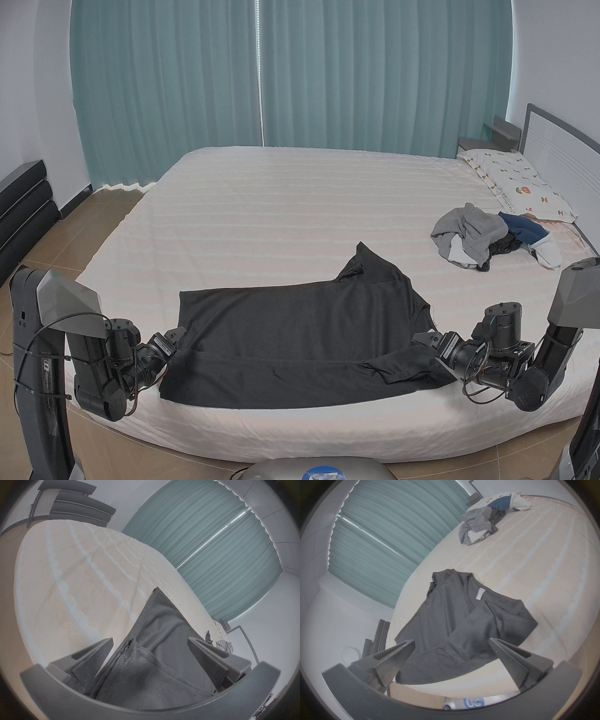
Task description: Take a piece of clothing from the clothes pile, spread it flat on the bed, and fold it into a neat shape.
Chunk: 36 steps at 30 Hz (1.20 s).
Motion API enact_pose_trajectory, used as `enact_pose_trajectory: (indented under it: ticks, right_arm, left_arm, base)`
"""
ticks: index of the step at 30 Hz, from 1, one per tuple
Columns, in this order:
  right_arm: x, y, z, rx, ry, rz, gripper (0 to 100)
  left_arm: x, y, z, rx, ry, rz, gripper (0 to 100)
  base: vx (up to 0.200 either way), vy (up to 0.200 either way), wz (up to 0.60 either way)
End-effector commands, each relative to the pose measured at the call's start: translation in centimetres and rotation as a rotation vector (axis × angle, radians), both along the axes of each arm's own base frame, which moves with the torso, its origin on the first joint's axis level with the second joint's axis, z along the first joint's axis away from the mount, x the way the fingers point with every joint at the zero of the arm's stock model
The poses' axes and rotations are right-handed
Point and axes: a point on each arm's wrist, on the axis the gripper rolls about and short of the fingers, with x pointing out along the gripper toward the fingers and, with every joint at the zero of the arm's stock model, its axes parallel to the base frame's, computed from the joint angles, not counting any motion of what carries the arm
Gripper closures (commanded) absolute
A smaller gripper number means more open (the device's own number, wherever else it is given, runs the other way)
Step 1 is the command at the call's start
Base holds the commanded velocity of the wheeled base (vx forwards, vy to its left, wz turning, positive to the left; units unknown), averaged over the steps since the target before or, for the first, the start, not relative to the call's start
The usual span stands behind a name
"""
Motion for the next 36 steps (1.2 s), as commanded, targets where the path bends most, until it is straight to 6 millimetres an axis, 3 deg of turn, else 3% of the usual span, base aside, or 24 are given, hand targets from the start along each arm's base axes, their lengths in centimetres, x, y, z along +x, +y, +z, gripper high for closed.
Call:
enact_pose_trajectory:
  ticks: [1, 5, 9, 19, 23, 29, 30, 32, 36]
  right_arm:
    - [0.4, 1.4, 0.3, 0.038, -0.029, 0.035, 0]
    - [1.4, 2.6, -1.2, 0.072, -0.020, 0.041, 0]
    - [2.2, 2.9, -4.6, 0.052, 0.016, 0.039, 0]
    - [1.3, 2.6, -6.6, -0.022, 0.080, 0.072, 0]
    - [1.5, 2.6, -6.3, -0.017, 0.059, 0.072, 0]
    - [1.4, 2.2, -3.7, 0.020, -0.032, 0.059, 0]
    - [1.2, 1.7, -2.4, 0.029, -0.061, 0.049, 0]
    - [1.2, 1.3, -1.6, 0.033, -0.078, 0.038, 0]
    - [1.7, 0.0, -1.5, 0.030, -0.084, -0.003, 0]
  left_arm:
    - [0.0, 0.0, 0.0, 0.000, 0.001, 0.000, 0]
    - [0.0, 0.0, 0.0, 0.000, 0.001, 0.000, 0]
    - [0.0, 0.0, -0.1, 0.000, 0.003, 0.000, 0]
    - [0.0, 0.0, -0.1, 0.000, 0.003, 0.000, 0]
    - [0.0, 0.0, -0.1, 0.000, 0.003, 0.000, 0]
    - [0.0, 0.0, 0.0, 0.000, 0.001, 0.000, 0]
    - [0.0, 0.0, 0.0, 0.000, 0.001, 0.000, 0]
    - [0.0, 0.0, 0.0, 0.000, -0.001, 0.000, 0]
    - [0.0, 0.0, 0.0, 0.000, 0.001, 0.000, 0]
  base:
    - [0.000, 0.000, 0.00]
    - [0.000, 0.000, 0.00]
    - [0.000, 0.000, 0.00]
    - [0.000, 0.000, 0.00]
    - [0.000, 0.000, 0.00]
    - [0.000, 0.000, 0.00]
    - [0.000, 0.000, 0.00]
    - [0.000, 0.000, 0.00]
    - [0.000, 0.000, 0.00]
